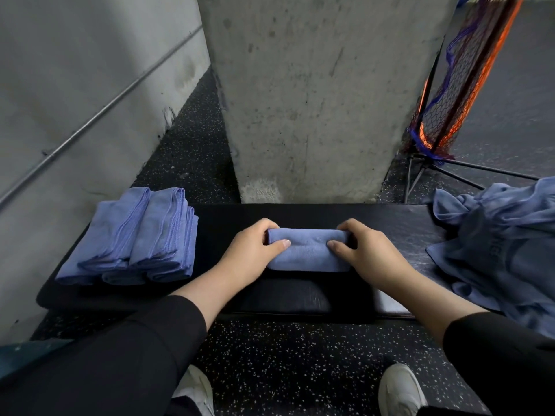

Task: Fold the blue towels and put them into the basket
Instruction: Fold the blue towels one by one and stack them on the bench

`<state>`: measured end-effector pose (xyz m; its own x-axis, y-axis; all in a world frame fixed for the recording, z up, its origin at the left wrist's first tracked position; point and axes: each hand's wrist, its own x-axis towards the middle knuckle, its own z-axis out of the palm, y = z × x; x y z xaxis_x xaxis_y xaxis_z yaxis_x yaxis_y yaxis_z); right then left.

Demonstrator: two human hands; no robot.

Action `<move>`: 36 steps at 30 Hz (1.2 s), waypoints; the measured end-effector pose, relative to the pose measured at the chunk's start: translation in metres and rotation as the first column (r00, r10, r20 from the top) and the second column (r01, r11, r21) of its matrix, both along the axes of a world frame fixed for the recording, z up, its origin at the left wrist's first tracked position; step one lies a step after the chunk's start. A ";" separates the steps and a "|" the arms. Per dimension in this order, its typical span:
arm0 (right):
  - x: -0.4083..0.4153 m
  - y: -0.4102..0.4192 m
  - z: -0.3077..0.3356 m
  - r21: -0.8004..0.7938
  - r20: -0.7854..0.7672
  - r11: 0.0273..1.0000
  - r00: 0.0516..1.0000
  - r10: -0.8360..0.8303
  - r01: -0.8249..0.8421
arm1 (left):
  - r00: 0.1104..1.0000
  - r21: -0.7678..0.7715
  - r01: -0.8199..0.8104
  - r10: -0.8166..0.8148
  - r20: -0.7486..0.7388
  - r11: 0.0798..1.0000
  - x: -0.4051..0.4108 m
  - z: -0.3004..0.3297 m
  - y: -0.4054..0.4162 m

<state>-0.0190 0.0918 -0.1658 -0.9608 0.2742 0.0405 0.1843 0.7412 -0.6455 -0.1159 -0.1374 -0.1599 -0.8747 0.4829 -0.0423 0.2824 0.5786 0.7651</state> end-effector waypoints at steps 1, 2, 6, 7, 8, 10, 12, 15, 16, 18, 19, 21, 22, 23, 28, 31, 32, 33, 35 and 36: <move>-0.003 0.001 -0.003 -0.003 -0.008 1.000 1.000 -0.020 0.020 | 1.000 -0.016 -0.027 0.027 -0.012 0.999 -0.002 -0.004 0.001; -0.006 0.002 -0.007 0.023 -0.032 0.999 0.999 -0.027 0.028 | 0.993 -0.061 -0.042 0.035 -0.111 0.997 -0.004 -0.007 0.003; -0.014 0.006 -0.021 0.308 -0.210 0.950 0.971 0.115 -0.046 | 0.743 -0.272 0.142 -0.284 -0.606 0.952 -0.008 -0.014 0.004; -0.013 0.007 -0.024 0.361 -0.221 0.930 0.962 0.160 -0.072 | 0.746 -0.359 0.212 -0.388 -0.541 0.909 -0.007 -0.015 0.004; -0.010 0.008 -0.027 0.381 -0.201 0.918 0.959 0.198 -0.110 | 0.775 -0.435 0.251 -0.449 -0.446 0.865 -0.004 -0.015 0.003; -0.004 0.011 -0.034 0.356 -0.101 0.915 0.965 0.241 -0.192 | 0.820 -0.540 0.269 -0.484 -0.306 0.797 -0.003 -0.020 -0.001; 0.001 0.019 -0.039 0.323 0.010 0.906 0.958 0.288 -0.276 | 0.824 -0.568 0.251 -0.481 -0.299 0.784 -0.003 -0.021 -0.001; 0.001 0.025 -0.039 0.308 0.088 0.893 0.945 0.316 -0.328 | 0.837 -0.586 0.234 -0.467 -0.284 0.776 -0.004 -0.017 0.003; 0.001 0.025 -0.036 0.271 0.068 0.911 0.951 0.303 -0.310 | 0.842 -0.584 0.225 -0.457 -0.287 0.780 -0.004 -0.015 0.004; -0.001 0.021 -0.027 0.127 0.005 0.962 0.970 0.242 -0.241 | 0.856 -0.560 0.201 -0.422 -0.300 0.804 -0.003 -0.012 0.007; -0.002 0.019 -0.022 0.043 -0.022 0.979 0.980 0.200 -0.199 | 0.870 -0.530 0.188 -0.391 -0.301 0.827 -0.003 -0.009 0.008; -0.007 0.014 -0.010 -0.139 -0.051 0.983 0.992 0.116 -0.123 | 0.928 -0.406 0.160 -0.277 -0.248 0.900 -0.003 0.001 0.009; -0.010 0.011 -0.004 -0.246 -0.077 0.965 0.994 0.080 -0.097 | 0.964 -0.308 0.153 -0.210 -0.162 0.939 -0.002 0.005 0.009; -0.013 0.007 0.003 -0.348 -0.106 0.934 0.993 0.044 -0.079 | 0.985 -0.197 0.149 -0.163 -0.057 0.969 0.000 0.011 0.009; -0.019 -0.015 0.036 -0.619 -0.118 0.785 0.990 -0.074 -0.015 | 0.955 0.094 0.076 -0.099 0.279 0.993 0.009 0.034 0.001; -0.022 -0.028 0.040 -0.781 -0.031 0.623 0.993 -0.117 0.049 | 0.925 0.172 -0.009 -0.058 0.376 0.985 0.014 0.041 -0.008; -0.023 -0.033 0.041 -0.842 0.007 0.535 0.992 -0.125 0.073 | 0.915 0.202 -0.047 -0.039 0.402 0.978 0.015 0.041 -0.011; -0.023 -0.037 0.042 -0.890 0.037 0.448 0.993 -0.114 0.085 | 0.903 0.226 -0.087 -0.019 0.430 0.970 0.016 0.041 -0.014; -0.023 -0.045 0.043 -0.947 0.071 0.310 0.996 -0.050 0.083 | 0.874 0.267 -0.162 0.012 0.485 0.950 0.020 0.042 -0.020; -0.022 -0.050 0.043 -0.963 0.080 0.258 0.997 -0.011 0.080 | 0.859 0.288 -0.203 0.029 0.511 0.936 0.022 0.043 -0.023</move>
<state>-0.0415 0.0414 -0.1226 -0.9360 0.1207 -0.3307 0.2496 -0.4349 -0.8652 -0.0937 -0.1608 -0.1167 -0.8293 0.4417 -0.3422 -0.2346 0.2806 0.9307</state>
